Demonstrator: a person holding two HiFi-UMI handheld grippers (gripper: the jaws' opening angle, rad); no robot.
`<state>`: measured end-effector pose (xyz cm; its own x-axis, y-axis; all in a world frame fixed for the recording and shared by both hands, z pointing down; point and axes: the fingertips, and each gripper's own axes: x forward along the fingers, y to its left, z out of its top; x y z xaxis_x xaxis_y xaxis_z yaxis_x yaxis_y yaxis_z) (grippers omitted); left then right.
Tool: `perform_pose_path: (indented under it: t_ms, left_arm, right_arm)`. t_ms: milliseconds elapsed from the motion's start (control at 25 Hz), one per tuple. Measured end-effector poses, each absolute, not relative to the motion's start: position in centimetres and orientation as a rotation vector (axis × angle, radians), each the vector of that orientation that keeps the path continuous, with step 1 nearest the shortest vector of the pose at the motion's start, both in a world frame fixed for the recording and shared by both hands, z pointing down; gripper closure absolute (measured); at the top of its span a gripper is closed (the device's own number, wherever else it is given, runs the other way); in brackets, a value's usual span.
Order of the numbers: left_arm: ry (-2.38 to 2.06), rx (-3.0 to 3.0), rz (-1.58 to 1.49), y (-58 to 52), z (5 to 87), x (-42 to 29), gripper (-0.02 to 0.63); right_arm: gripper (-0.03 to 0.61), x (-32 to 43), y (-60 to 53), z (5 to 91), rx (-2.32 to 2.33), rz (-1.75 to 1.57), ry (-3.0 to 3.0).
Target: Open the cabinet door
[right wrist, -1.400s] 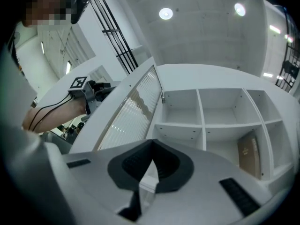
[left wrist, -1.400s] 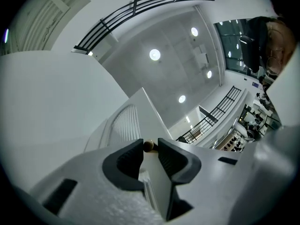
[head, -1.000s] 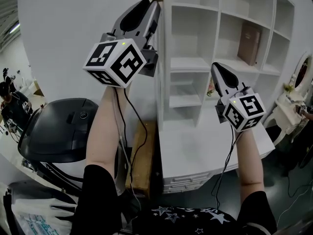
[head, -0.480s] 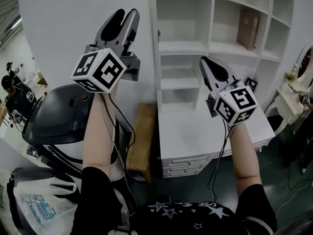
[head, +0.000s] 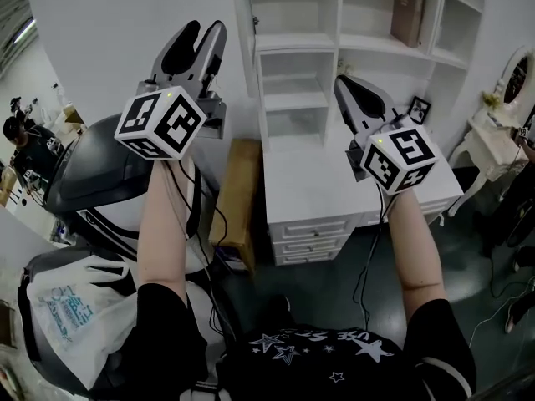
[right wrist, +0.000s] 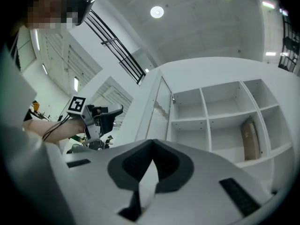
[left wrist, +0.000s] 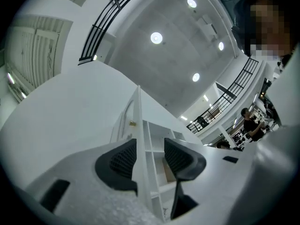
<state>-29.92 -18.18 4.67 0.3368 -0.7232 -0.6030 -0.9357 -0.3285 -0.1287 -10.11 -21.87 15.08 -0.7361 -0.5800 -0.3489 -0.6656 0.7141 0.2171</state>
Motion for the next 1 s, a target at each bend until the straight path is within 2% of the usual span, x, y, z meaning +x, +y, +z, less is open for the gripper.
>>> perform_pose_path:
  t_ms: [640,1000]
  left_arm:
    - [1.593,-2.228,0.524,-9.6,15.0,-25.8,0.42]
    - [1.653,-2.228,0.356,-4.6,22.2,-22.9,0.42]
  right_arm:
    - [0.572,-6.0,-11.8,19.7,-0.956,0.415,2.762]
    - [0.572,-3.1,-8.3,23.9,-0.994,0.309,2.792]
